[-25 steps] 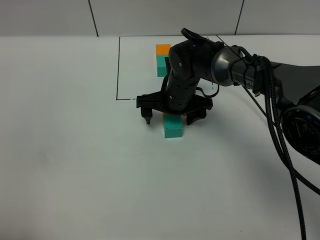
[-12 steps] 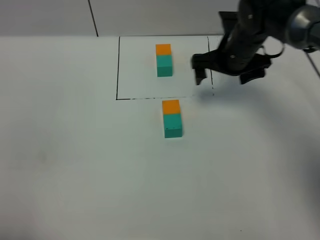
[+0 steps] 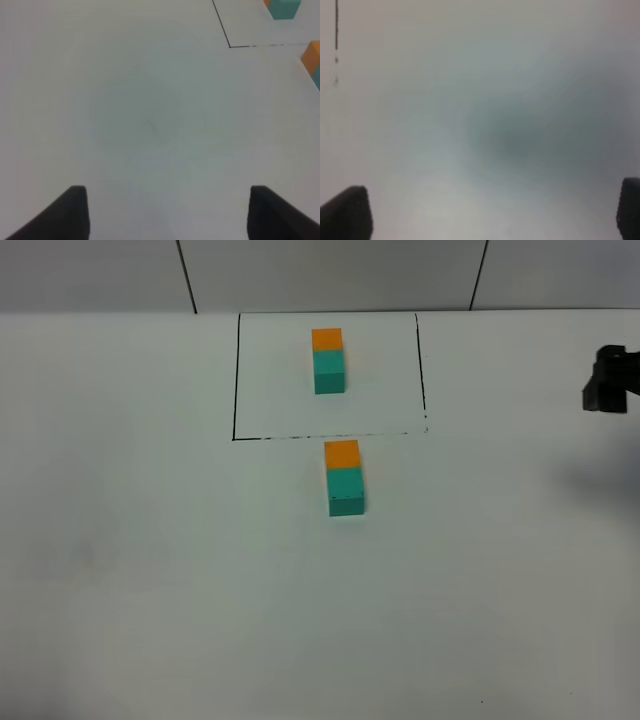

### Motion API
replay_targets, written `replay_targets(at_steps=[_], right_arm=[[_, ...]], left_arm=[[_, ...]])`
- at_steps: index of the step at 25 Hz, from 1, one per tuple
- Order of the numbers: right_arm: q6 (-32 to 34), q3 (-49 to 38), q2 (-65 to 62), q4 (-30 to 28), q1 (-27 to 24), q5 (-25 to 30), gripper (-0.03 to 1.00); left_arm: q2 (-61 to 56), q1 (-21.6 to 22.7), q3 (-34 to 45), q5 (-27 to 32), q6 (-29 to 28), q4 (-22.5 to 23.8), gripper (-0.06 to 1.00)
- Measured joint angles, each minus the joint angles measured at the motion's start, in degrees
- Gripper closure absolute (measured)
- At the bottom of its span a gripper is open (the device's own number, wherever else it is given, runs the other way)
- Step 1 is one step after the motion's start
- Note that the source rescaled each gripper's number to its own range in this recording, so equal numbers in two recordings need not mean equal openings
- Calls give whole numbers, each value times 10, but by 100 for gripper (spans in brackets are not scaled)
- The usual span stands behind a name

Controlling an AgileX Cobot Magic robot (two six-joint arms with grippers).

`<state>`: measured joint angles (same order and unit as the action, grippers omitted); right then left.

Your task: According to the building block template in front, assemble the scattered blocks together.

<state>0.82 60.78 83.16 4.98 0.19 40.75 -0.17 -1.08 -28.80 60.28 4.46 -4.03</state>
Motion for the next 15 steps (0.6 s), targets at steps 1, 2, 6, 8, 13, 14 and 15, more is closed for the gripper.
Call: replay_targets(at_steps=[1, 2, 6, 8, 13, 14, 15], right_arm=[[-1, -22, -36, -5, 0, 10, -3], [-1, -44, -71, -11, 0, 19, -3], [-2, -134, -207, -23, 0, 43, -3], [-2, -177, -275, -23, 0, 51, -3], [-5, -277, -450, -10, 1, 71, -3], [-5, -289, -484, -5, 5, 78, -3], [-8, -302, -511, -4, 11, 90, -3]], left_arm=[[0, 0, 0, 0, 0, 0, 53], [0, 0, 0, 0, 0, 0, 53], [0, 0, 0, 0, 0, 0, 53], [0, 0, 0, 0, 0, 0, 53], [0, 0, 0, 0, 0, 0, 53], [0, 0, 0, 0, 0, 0, 53], [0, 0, 0, 0, 0, 0, 53]])
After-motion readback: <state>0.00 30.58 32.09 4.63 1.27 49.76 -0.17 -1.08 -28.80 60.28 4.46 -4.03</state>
